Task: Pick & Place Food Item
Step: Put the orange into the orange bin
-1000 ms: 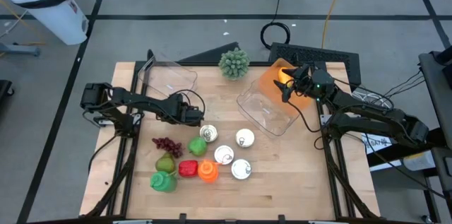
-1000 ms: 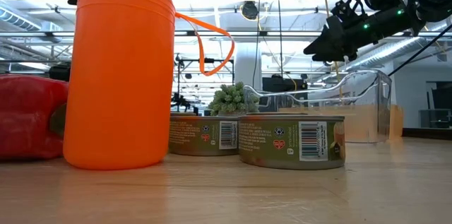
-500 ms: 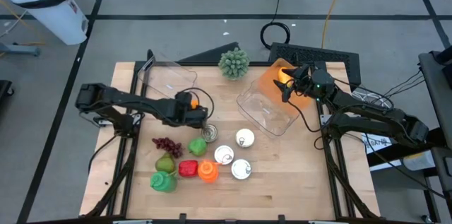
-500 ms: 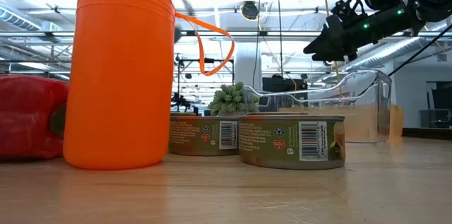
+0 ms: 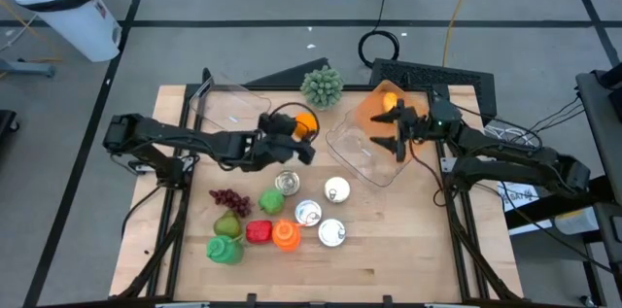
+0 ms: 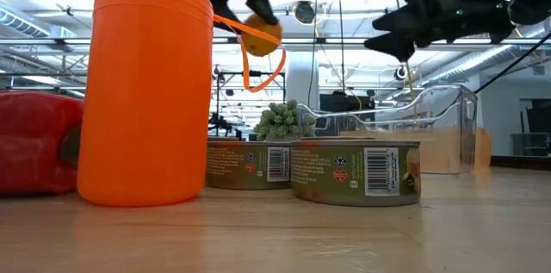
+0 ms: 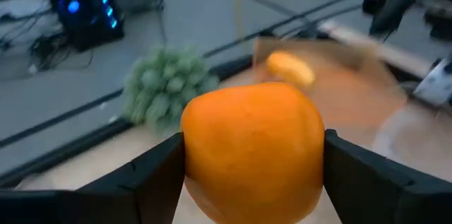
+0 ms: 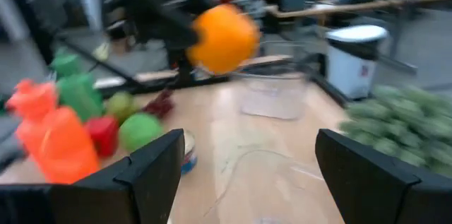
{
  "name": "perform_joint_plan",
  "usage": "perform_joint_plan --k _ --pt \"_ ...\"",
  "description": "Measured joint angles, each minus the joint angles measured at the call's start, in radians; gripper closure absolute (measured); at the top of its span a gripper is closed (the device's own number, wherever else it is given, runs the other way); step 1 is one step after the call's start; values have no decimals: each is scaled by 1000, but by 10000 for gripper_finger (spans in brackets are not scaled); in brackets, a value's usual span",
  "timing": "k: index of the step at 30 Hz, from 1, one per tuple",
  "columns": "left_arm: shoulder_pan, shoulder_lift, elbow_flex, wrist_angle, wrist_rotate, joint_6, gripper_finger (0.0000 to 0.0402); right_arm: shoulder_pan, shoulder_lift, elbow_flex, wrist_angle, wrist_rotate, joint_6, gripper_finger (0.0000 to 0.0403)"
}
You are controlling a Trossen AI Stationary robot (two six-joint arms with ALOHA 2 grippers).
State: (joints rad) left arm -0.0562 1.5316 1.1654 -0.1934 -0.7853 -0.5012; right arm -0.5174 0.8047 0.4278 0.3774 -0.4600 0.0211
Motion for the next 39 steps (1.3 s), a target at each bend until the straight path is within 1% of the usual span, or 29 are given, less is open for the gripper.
perform_joint_plan --k 3,5,7,9,12,16,18,19,21,24,29,34,39 --pt "40 1 -38 173 112 61 115 64 5 0 -8 -12 -152 99" --pt "64 1 -74 302 222 95 121 110 18 0 -11 -9 -239 99" --pt "82 1 -109 417 336 118 122 157 41 0 1 10 -292 99" --pt "93 1 -133 511 435 132 119 201 66 0 40 84 -306 98" --pt "100 1 -154 591 518 135 105 259 101 0 110 244 -360 90" --pt "101 1 -155 593 533 141 103 342 154 0 193 443 -498 65" --pt "101 1 -155 592 533 141 110 378 190 0 267 508 -557 53" --pt "101 1 -155 591 534 141 114 393 210 0 309 519 -582 49" --pt "101 1 -155 591 546 140 118 416 251 0 400 518 -619 43" --pt "101 1 -155 593 562 136 115 433 317 0 540 516 -644 42" --pt "101 1 -155 623 585 133 105 433 429 16 672 514 -670 41" --pt "101 5 -155 622 586 125 118 434 521 53 773 518 -700 41" --pt "99 8 -155 614 587 119 111 434 589 115 786 514 -754 41"
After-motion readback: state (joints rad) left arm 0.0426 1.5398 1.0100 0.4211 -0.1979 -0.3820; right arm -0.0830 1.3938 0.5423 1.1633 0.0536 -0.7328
